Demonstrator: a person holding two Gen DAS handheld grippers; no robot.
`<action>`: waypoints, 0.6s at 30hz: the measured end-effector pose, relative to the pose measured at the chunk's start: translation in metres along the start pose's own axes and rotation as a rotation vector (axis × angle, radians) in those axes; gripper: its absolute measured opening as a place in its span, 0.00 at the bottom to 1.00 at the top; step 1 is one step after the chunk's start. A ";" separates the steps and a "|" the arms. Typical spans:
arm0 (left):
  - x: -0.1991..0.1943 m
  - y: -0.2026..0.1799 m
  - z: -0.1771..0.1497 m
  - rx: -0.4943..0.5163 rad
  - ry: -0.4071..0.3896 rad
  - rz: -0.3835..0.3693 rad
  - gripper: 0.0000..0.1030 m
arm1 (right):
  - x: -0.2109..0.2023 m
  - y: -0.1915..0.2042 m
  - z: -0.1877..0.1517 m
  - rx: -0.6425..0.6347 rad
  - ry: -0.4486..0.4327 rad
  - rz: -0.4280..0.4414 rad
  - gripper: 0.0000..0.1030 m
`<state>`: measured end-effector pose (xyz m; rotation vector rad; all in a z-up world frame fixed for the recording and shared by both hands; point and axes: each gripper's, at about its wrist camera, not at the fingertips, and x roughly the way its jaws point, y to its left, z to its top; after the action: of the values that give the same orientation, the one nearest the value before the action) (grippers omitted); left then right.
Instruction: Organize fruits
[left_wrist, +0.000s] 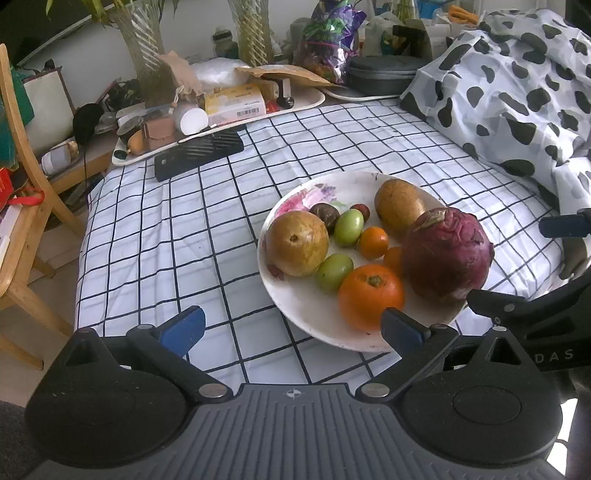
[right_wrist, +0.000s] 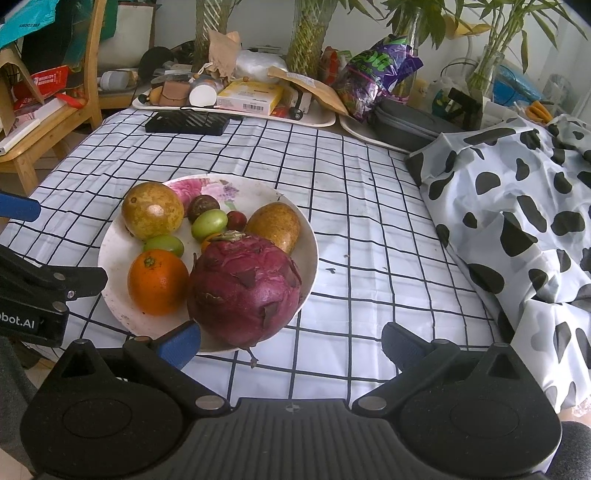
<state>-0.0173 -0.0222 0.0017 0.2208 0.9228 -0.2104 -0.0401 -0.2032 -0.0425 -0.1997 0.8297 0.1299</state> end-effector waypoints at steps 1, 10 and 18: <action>0.000 0.000 0.000 0.000 0.000 0.000 1.00 | 0.000 0.000 0.000 0.000 0.000 0.000 1.00; 0.001 0.000 0.000 0.003 0.006 0.004 1.00 | 0.000 0.000 0.000 0.000 0.001 0.000 1.00; 0.001 0.000 -0.001 0.004 0.008 0.005 1.00 | 0.001 -0.001 0.000 0.003 0.000 0.001 1.00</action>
<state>-0.0171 -0.0219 0.0004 0.2276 0.9295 -0.2069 -0.0396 -0.2040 -0.0430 -0.1966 0.8299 0.1294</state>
